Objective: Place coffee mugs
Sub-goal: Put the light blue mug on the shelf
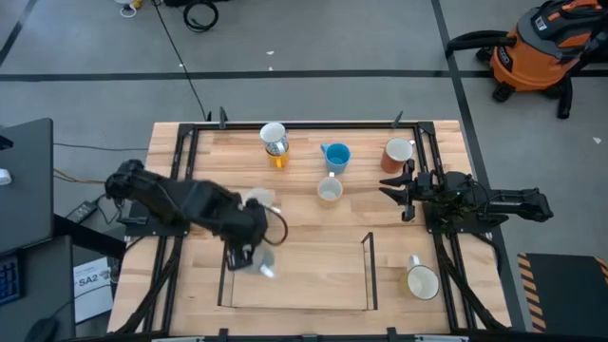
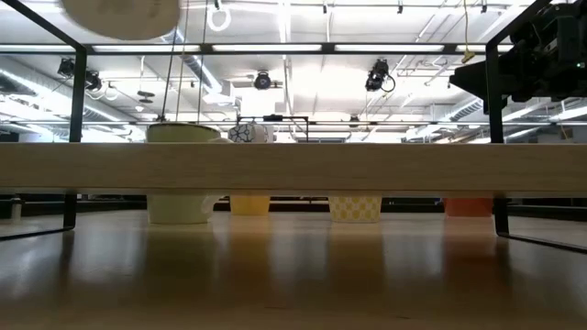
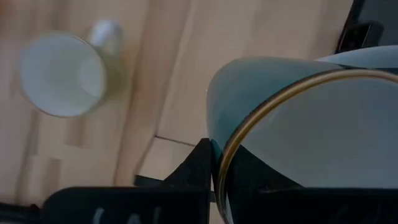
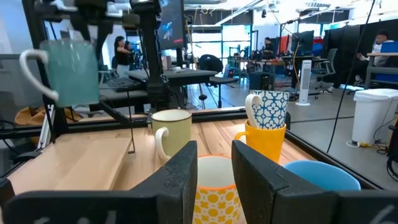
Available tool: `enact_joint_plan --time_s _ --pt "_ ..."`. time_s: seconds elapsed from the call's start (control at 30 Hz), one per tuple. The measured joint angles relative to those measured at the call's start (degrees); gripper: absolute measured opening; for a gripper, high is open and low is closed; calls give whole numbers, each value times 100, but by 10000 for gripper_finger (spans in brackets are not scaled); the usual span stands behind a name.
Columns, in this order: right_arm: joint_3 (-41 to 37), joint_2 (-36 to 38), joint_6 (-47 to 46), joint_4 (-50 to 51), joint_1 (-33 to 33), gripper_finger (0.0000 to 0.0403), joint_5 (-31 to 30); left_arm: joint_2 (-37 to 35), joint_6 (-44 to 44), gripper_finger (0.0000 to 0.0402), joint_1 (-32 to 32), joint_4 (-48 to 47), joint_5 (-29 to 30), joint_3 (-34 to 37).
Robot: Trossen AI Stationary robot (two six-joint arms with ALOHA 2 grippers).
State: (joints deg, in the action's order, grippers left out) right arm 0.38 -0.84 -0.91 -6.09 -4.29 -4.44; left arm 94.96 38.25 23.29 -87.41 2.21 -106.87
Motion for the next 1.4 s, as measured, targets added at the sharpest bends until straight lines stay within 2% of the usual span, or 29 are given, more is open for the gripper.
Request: enact_joint_plan --time_s 0.23,0.5,0.67,1.13,1.4 --pt "0 0 0 -32 2 105 -1 620 192 30 376 45 -147 0" --pt "0 0 0 -30 2 105 -1 1192 238 34 435 197 -615 0" --pt "0 0 0 -30 2 105 -1 1208 362 34 433 458 -674 4" --pt "0 0 0 -28 2 105 -1 1208 511 35 719 451 -647 4" --pt "0 0 0 -28 2 105 -1 1208 991 36 889 442 -436 4"
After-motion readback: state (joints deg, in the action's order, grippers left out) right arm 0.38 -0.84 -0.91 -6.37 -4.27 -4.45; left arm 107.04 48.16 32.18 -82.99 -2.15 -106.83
